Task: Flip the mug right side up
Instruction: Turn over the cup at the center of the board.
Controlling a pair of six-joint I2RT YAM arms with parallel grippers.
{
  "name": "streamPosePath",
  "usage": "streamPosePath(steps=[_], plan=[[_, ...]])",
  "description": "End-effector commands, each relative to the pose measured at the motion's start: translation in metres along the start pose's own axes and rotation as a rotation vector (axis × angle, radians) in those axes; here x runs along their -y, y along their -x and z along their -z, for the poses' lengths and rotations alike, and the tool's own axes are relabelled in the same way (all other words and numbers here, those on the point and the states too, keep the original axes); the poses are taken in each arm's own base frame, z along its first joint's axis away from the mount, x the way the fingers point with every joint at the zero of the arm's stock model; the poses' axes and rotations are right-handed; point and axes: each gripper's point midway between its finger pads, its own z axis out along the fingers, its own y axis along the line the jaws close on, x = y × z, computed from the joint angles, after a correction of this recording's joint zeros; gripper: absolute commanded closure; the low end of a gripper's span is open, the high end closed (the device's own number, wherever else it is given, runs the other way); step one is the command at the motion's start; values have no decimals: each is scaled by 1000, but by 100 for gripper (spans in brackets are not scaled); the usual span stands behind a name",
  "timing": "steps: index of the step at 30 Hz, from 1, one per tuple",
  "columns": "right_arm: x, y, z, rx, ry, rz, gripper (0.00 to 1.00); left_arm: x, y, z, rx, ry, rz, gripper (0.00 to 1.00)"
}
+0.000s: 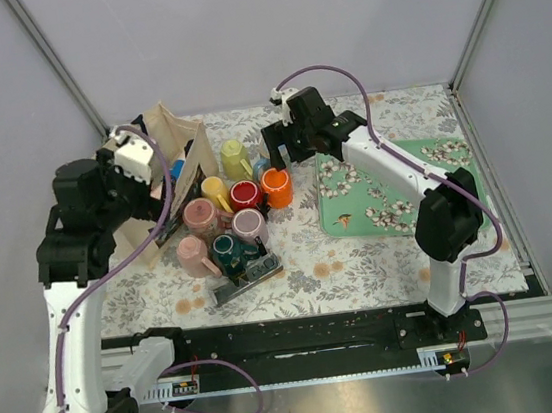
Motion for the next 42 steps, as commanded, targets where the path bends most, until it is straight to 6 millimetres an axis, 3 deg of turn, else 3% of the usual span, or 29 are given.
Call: streamPosePath(steps=[1, 3, 6, 10, 19, 27, 30, 35, 42], plan=[[35, 35, 11, 122, -202, -27, 3, 3, 79, 33, 271, -45, -7, 1], [49, 40, 10, 135, -240, -60, 5, 17, 88, 37, 303, -124, 9, 1], [65, 42, 4, 134, -268, -105, 9, 40, 80, 32, 276, -249, 46, 2], [83, 40, -13, 119, -296, -132, 16, 50, 71, 27, 250, -291, 68, 3], [99, 51, -57, 130, -344, -182, 19, 47, 65, 24, 232, -269, 86, 3], [128, 44, -79, 134, -487, -200, 26, 40, 63, 26, 225, -228, 83, 2], [130, 38, -89, 120, -488, -186, 26, 40, 63, 26, 224, -228, 86, 2], [135, 25, -95, 85, -501, -143, 30, 40, 63, 24, 221, -231, 92, 2], [151, 11, -87, 34, -458, -89, 37, 41, 62, 18, 221, -244, 111, 2]])
